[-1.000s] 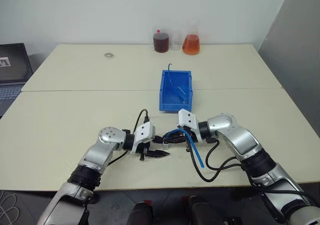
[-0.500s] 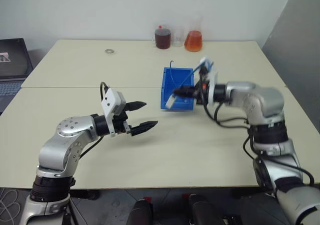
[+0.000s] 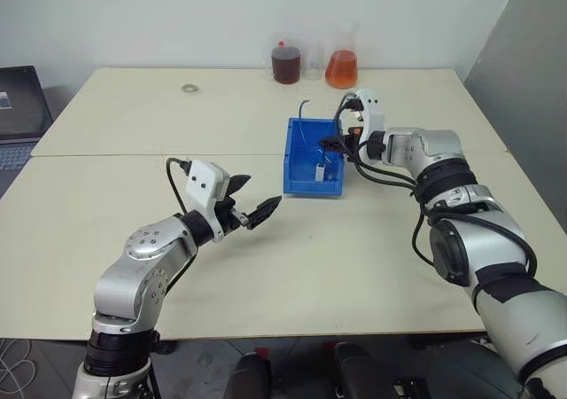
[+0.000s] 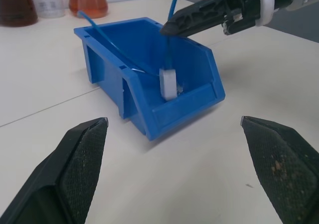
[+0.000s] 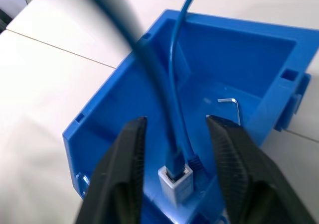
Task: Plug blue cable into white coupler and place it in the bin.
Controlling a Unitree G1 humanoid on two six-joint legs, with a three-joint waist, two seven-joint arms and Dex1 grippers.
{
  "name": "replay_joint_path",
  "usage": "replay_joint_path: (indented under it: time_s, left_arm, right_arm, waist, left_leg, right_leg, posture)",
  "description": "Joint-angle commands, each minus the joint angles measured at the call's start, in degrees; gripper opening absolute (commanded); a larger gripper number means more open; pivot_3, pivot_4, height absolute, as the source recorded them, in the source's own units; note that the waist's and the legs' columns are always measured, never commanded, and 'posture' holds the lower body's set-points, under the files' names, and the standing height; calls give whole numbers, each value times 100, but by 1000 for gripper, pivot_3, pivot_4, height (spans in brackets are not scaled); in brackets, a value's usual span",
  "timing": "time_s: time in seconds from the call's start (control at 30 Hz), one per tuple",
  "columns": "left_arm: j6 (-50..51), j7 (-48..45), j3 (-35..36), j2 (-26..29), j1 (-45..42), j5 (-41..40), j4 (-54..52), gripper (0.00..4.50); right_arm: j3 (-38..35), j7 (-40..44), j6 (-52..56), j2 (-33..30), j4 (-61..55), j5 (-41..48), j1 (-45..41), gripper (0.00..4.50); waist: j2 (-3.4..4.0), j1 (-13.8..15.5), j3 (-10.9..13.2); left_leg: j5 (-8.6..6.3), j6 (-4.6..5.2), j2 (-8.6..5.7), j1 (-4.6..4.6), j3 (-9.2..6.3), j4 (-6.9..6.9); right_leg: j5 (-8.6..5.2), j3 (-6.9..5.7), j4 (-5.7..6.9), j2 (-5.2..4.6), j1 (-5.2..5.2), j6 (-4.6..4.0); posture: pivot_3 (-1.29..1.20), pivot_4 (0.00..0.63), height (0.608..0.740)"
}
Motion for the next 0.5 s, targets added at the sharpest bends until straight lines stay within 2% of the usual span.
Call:
replay_joint_path:
  time_s: [0.03, 0.23, 0.43, 0.5]
  left_arm:
    - [-114, 48, 108, 2, -24, -88, -233, 4500]
    - [-119, 111, 143, -46, -136, -159, -184, 4500]
    - [-39, 201, 106, -5, -228, -108, -103, 4500]
    - [20, 250, 80, 46, -252, -57, -133, 4500]
  right_arm:
    - [-120, 122, -242, -23, 76, -72, -315, 3087]
    - [-158, -4, -468, -79, 90, -178, -380, 4469]
    - [65, 205, -263, -356, -937, -339, 6, 4469]
    - [121, 386, 232, -567, -1796, -231, 383, 4469]
  waist:
    - [0, 0, 0]
    - [0, 0, 0]
    - [0, 3, 0]
    - [0, 5, 0]
  left_leg:
    - [0, 0, 0, 0, 0, 0]
    - [0, 0, -1, 0, 0, 0]
    - [0, 0, -1, -1, 0, 0]
    - [0, -1, -1, -1, -1, 0]
  right_leg:
    - [0, 0, 0, 0, 0, 0]
    - [0, 0, 0, 0, 0, 0]
    - [0, 0, 0, 0, 0, 0]
    - [0, -1, -1, 0, 0, 0]
  posture:
    - [0, 150, 740]
    - [0, 150, 740]
    - [0, 150, 740]
    - [0, 150, 740]
